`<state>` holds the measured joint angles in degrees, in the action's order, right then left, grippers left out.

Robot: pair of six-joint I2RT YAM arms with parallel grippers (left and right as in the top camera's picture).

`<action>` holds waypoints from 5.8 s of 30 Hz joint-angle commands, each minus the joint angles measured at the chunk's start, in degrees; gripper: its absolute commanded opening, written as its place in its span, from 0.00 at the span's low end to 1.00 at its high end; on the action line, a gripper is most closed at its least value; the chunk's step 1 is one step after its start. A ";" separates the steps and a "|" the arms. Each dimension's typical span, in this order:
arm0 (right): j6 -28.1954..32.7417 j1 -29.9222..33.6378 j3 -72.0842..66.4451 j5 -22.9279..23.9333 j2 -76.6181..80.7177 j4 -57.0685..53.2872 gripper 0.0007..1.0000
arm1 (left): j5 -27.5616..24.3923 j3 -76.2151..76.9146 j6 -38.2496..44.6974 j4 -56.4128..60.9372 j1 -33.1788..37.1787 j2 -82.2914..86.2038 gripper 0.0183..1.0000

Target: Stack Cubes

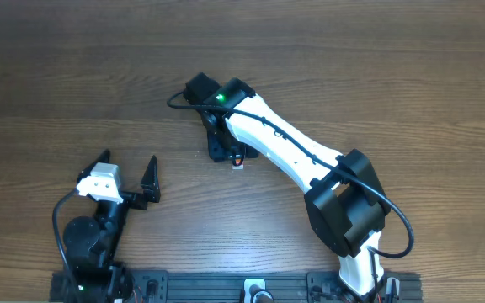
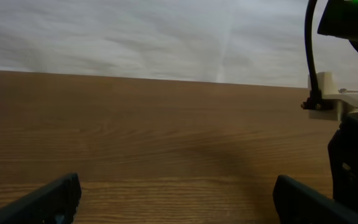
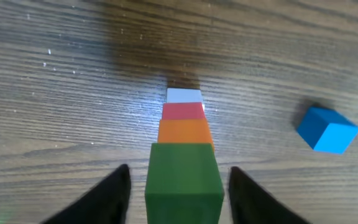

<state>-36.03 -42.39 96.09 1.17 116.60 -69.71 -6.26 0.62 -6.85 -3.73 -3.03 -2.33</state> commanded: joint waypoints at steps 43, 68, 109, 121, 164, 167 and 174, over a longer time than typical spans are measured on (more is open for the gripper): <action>7.98 14.12 -25.68 0.15 -17.16 10.21 0.99 | -0.76 -0.31 0.44 -0.11 0.31 -0.15 1.00; 9.79 16.92 -33.29 0.17 -9.88 24.26 0.94 | -0.76 -0.31 0.44 -0.11 0.31 -0.15 1.00; 7.34 17.07 -32.94 -0.31 -11.93 24.17 0.14 | -0.76 -0.31 0.44 -0.11 0.31 -0.15 1.00; 7.37 14.60 -18.12 1.75 -20.28 5.62 0.06 | -0.76 -0.28 0.44 -0.11 0.31 -0.15 1.00; -1.25 -0.46 8.59 -0.28 -2.23 -6.23 0.01 | -0.76 -0.31 0.44 -0.11 0.31 -0.15 1.00; -1.27 -0.70 8.59 -0.28 -1.77 -6.16 0.01 | -0.76 -0.28 0.44 -0.11 0.31 -0.15 1.00; -1.64 -0.74 8.57 -0.26 -1.44 -6.38 0.01 | -0.76 -0.28 0.44 -0.11 0.31 -0.15 1.00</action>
<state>-37.21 -42.72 103.35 0.99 114.61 -76.07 -6.26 0.62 -6.85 -3.70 -3.03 -2.42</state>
